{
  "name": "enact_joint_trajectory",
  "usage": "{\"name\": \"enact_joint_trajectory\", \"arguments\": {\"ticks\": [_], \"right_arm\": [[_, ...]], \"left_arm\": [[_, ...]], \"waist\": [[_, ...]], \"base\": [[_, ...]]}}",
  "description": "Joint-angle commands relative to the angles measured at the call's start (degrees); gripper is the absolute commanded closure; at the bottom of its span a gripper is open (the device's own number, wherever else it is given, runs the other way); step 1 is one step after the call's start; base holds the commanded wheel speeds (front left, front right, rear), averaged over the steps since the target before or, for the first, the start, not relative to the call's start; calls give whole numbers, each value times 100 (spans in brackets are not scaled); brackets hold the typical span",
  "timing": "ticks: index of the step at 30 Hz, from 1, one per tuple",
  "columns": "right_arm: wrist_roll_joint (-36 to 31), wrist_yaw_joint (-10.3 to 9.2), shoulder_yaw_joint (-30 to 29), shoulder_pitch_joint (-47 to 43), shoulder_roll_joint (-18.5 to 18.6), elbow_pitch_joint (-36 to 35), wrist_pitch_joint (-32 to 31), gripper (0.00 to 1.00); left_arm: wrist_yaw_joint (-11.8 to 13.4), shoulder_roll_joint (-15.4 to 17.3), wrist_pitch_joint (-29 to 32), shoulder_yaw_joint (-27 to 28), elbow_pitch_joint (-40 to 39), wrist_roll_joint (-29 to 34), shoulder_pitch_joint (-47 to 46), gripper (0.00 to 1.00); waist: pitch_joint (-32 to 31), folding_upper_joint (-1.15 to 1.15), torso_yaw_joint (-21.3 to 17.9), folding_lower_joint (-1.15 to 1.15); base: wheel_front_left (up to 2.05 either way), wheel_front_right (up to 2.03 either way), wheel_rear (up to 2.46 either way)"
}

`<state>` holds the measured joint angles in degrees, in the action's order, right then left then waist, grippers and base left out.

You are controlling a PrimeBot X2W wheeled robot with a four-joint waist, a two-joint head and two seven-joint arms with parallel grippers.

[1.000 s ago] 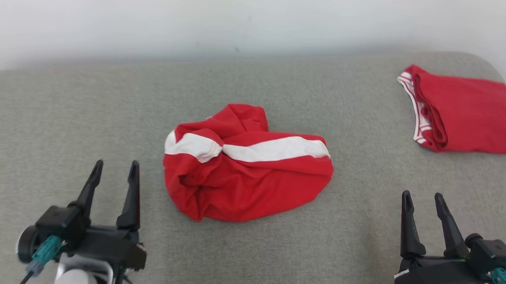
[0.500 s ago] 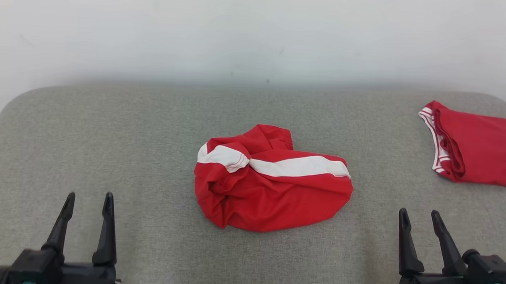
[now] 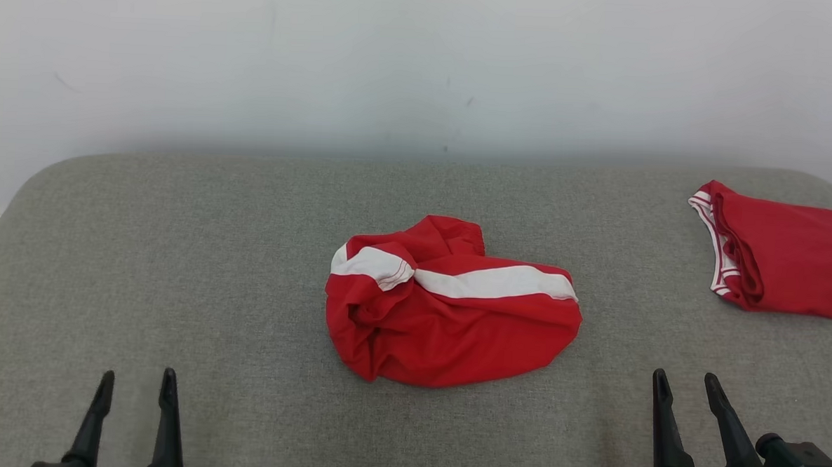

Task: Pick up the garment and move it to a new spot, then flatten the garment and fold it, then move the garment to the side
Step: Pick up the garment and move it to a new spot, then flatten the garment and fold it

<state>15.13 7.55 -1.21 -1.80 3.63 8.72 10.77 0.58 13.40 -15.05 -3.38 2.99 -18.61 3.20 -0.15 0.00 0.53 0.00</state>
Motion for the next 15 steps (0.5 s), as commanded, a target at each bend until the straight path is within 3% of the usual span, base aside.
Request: {"name": "enact_joint_trajectory", "arguments": {"ticks": [1,15], "right_arm": [[59,-11,0,-55,-15,16,28,0],[70,-11,66,-20,-35,126,44,0]], "left_arm": [[-66,-57,-16,-2,24,36,96,0],[-405,-308,-16,172,278,221,121,0]], "waist": [[-8,0,12,0],[-24,0,17,0]], "base": [[0,0,0],[0,0,0]]}}
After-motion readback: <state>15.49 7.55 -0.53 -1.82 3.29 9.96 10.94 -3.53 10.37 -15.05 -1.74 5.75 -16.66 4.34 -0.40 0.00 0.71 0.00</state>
